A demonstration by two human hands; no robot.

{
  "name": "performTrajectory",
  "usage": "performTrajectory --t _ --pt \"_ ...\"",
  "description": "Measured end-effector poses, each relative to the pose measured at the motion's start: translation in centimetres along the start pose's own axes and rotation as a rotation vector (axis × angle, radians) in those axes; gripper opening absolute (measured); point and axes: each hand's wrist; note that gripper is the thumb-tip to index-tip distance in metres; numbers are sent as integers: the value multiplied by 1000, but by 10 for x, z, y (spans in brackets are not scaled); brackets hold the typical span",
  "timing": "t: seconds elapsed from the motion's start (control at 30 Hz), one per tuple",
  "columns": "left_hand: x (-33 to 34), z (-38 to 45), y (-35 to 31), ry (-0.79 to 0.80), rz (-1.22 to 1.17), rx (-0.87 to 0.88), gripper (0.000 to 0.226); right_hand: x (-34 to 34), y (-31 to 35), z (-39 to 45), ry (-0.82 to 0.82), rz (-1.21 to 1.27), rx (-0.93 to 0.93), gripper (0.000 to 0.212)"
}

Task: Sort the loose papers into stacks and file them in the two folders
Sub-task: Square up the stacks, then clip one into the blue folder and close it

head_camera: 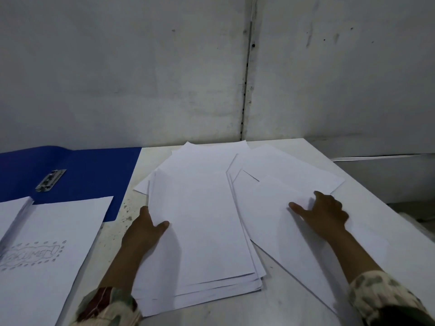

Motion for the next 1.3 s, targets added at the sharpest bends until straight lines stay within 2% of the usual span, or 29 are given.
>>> performTrajectory --t 0.1,0.17,0.23,0.3,0.4,0.53,0.73,0.9,1.2,1.3 --pt "1 0 -1 -6 8 2 57 -7 -13 2 37 -9 30 94" --pt "1 0 0 -5 7 6 58 -11 -17 5 76 -37 35 85" --pt "1 0 0 -2 2 13 58 -16 -21 8 102 -22 -2 59" --pt "1 0 1 -5 1 17 59 -21 -26 11 72 84 -97 18" --pt "1 -1 3 -28 15 13 57 -27 -33 14 -5 220 -178 32" --pt "2 -1 7 -55 -2 32 61 -32 -41 15 -71 428 -178 21" --pt "2 1 7 -35 -23 33 64 -32 -49 8 -155 719 -105 20" --pt "2 3 6 -50 21 23 68 -28 -29 3 -110 680 -129 29" --pt "5 -3 2 -71 67 9 70 9 31 -4 23 649 -220 22" --pt "6 -8 -1 -72 90 -9 67 26 49 -9 57 616 -251 30"
Point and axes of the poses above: each hand's wrist, its own z-axis towards the middle knuckle, its own x-axis out of the palm, y = z × x, and after that the axes turned 13 degrees about y, right-handed
